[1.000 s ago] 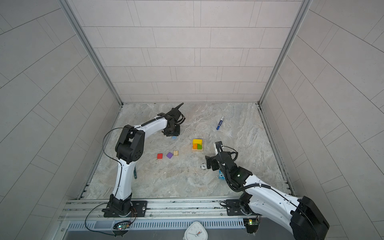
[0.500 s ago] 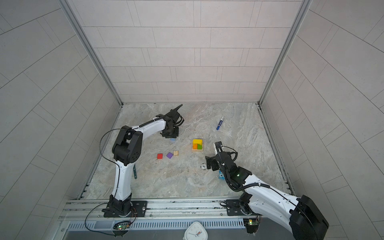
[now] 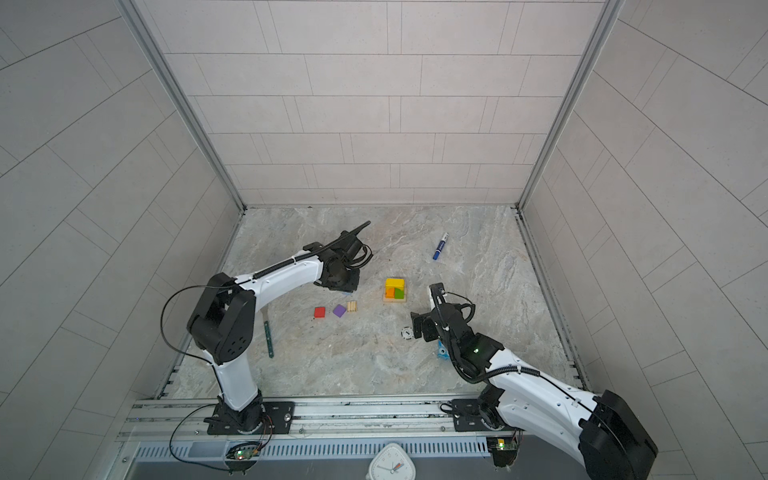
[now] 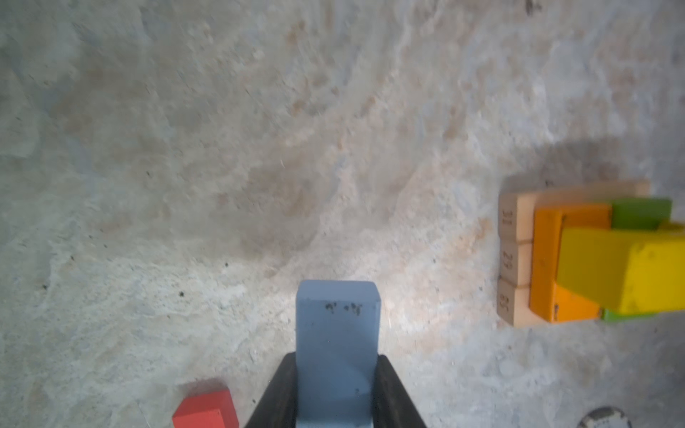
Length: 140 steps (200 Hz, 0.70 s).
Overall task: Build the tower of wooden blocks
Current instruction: 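Lift the light blue block with the left gripper and carry it toward the robot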
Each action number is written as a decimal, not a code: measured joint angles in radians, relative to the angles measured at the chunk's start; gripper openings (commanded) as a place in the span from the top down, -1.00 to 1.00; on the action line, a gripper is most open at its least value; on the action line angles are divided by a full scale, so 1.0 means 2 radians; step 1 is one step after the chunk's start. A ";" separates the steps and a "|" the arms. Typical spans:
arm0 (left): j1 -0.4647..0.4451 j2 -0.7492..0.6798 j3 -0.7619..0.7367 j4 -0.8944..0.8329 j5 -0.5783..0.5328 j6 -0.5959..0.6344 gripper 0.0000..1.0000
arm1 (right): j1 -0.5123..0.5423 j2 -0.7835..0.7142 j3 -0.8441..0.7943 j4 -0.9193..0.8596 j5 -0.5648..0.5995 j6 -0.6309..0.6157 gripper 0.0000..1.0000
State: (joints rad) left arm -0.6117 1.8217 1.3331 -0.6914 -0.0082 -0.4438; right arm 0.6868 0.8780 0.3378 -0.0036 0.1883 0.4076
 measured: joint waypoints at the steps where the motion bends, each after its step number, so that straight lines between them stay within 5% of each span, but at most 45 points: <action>1: -0.002 -0.002 -0.003 0.001 0.000 0.000 0.50 | 0.000 0.000 0.000 0.000 0.000 0.000 -0.99; 90: -0.117 -0.073 -0.152 0.056 0.003 0.006 0.49 | -0.005 -0.013 0.000 -0.001 0.002 0.000 -0.99; 140: -0.154 -0.073 -0.176 0.098 -0.005 0.007 0.43 | -0.007 -0.015 0.000 -0.001 0.006 0.006 -0.99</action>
State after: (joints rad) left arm -0.9207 1.6760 0.9817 -0.4957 -0.0177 -0.4297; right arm 0.6731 0.8486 0.3378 -0.0055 0.1997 0.4191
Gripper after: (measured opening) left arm 0.314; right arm 0.994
